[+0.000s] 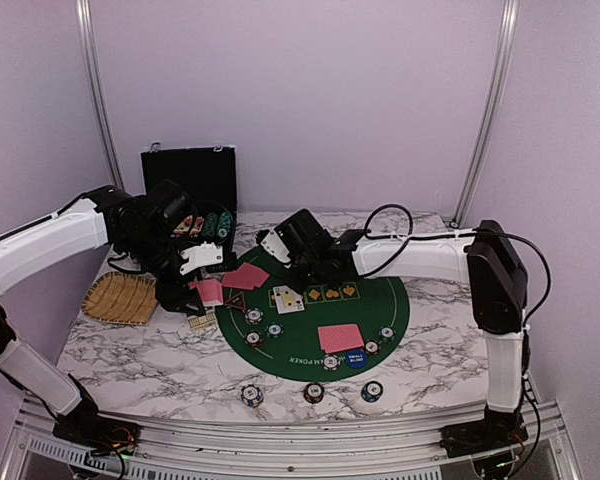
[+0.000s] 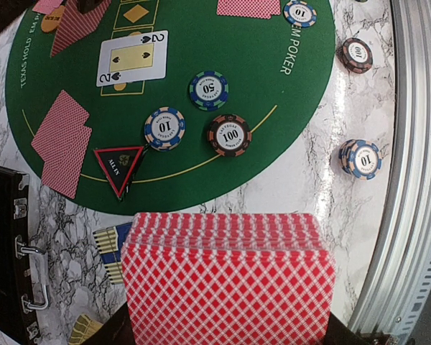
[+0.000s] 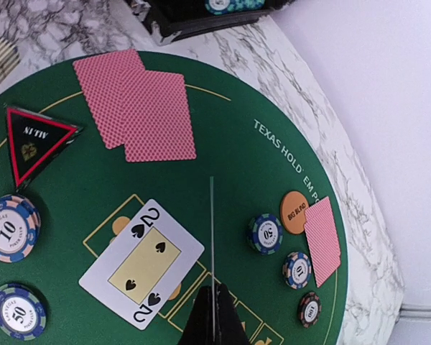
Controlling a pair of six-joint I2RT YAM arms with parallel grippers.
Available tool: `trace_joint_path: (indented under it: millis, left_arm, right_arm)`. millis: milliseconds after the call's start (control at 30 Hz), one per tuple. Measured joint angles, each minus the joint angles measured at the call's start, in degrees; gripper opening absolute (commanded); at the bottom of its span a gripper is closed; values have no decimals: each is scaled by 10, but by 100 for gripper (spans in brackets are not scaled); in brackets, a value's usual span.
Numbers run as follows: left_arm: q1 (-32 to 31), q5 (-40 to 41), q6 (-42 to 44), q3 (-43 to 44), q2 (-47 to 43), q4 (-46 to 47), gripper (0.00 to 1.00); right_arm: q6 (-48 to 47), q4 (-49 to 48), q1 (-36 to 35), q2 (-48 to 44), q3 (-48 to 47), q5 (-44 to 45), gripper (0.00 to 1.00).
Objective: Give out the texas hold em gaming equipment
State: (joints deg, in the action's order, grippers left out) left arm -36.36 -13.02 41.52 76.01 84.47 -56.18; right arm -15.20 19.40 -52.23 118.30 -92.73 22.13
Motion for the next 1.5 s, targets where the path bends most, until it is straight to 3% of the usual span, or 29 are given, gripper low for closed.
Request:
trace_joint_path:
  millis: [367,833,1500]
  left_arm:
    - [0,0,0,0,0,0,11]
    - [0,1,0,0,0,0,10]
    - [0,7,0,0,0,0,10]
  right_arm:
    - [-151,-91,-19,56,30,81,0]
    - [-224,-157,-19,71,64,96,1]
    - [-158,-93,-20,42,107,18,63]
